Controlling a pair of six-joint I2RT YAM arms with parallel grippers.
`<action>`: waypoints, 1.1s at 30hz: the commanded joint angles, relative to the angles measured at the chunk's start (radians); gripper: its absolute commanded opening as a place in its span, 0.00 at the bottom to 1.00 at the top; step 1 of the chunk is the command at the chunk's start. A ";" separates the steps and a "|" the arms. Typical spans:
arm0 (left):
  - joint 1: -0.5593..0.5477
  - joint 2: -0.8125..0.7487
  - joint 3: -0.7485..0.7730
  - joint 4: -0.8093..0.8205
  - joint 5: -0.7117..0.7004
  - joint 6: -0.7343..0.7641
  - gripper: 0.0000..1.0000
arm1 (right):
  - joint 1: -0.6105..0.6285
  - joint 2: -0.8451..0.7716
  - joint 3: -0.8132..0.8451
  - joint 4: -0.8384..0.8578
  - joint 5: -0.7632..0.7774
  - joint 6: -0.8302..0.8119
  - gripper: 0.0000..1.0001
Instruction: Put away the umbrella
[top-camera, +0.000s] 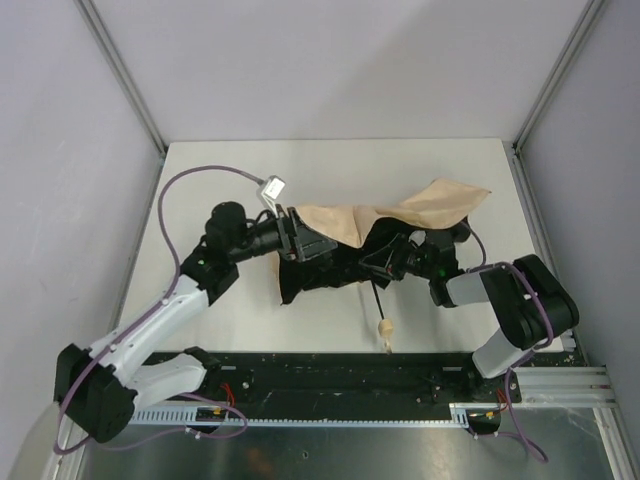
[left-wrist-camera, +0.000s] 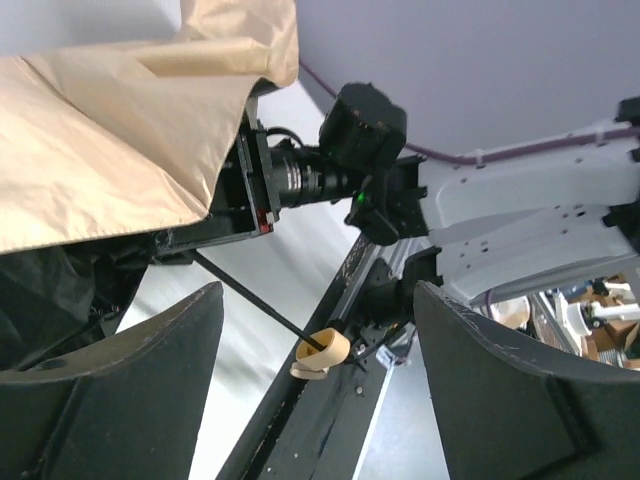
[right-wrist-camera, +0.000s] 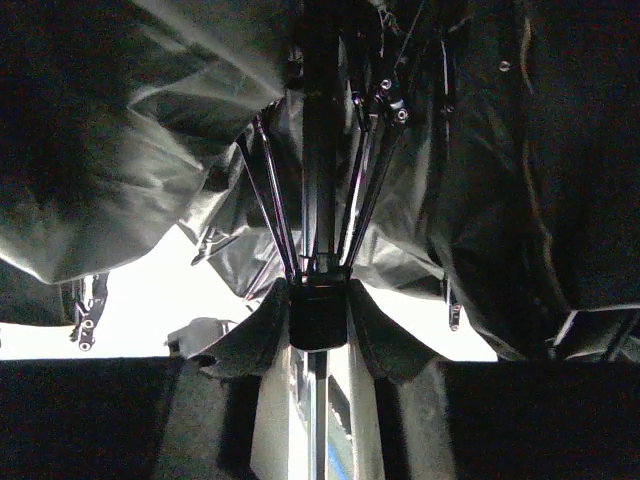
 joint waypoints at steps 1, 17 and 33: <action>0.062 -0.096 0.055 0.023 0.028 -0.006 0.84 | -0.017 -0.109 0.041 0.142 -0.070 -0.112 0.00; 0.271 -0.059 0.353 -0.095 0.200 0.001 0.98 | -0.029 -0.381 0.070 0.201 -0.261 -0.496 0.00; -0.021 0.080 0.311 -0.147 -0.056 0.226 0.99 | 0.010 -0.273 0.086 0.659 -0.430 -0.214 0.00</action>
